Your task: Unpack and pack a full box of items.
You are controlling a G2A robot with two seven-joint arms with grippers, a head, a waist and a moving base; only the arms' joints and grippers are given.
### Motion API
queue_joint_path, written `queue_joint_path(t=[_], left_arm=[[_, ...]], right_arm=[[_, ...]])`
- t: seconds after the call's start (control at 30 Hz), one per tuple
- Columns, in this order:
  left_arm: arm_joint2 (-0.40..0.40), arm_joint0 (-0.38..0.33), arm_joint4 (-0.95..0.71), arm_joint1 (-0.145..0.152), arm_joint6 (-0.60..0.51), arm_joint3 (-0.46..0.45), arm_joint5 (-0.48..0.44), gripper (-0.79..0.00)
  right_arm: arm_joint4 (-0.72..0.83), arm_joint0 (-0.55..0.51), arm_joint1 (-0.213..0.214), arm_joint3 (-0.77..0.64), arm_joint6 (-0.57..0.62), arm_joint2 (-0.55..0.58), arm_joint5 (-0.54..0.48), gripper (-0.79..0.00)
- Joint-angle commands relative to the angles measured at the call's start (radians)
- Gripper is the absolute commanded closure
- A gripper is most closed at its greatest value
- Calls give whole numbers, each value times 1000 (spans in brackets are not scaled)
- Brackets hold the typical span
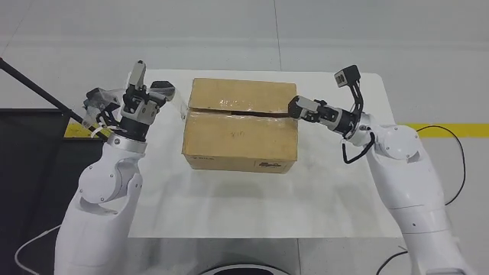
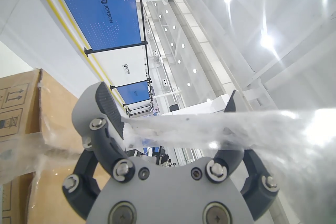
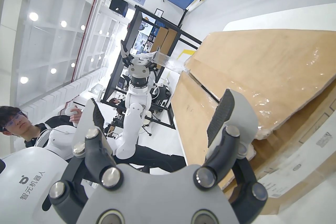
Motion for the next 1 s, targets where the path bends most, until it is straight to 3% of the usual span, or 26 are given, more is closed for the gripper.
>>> queue_joint_path(t=[0.0, 0.97], left_arm=[[8, -7, 9, -1, -4, -1, 4, -785], [173, -128, 366, -5, -147, 34, 111, -785]], right_arm=[[2, -4, 1, 0, 0, 3, -2, -785], [26, -20, 14, 28, 11, 11, -26, -785]])
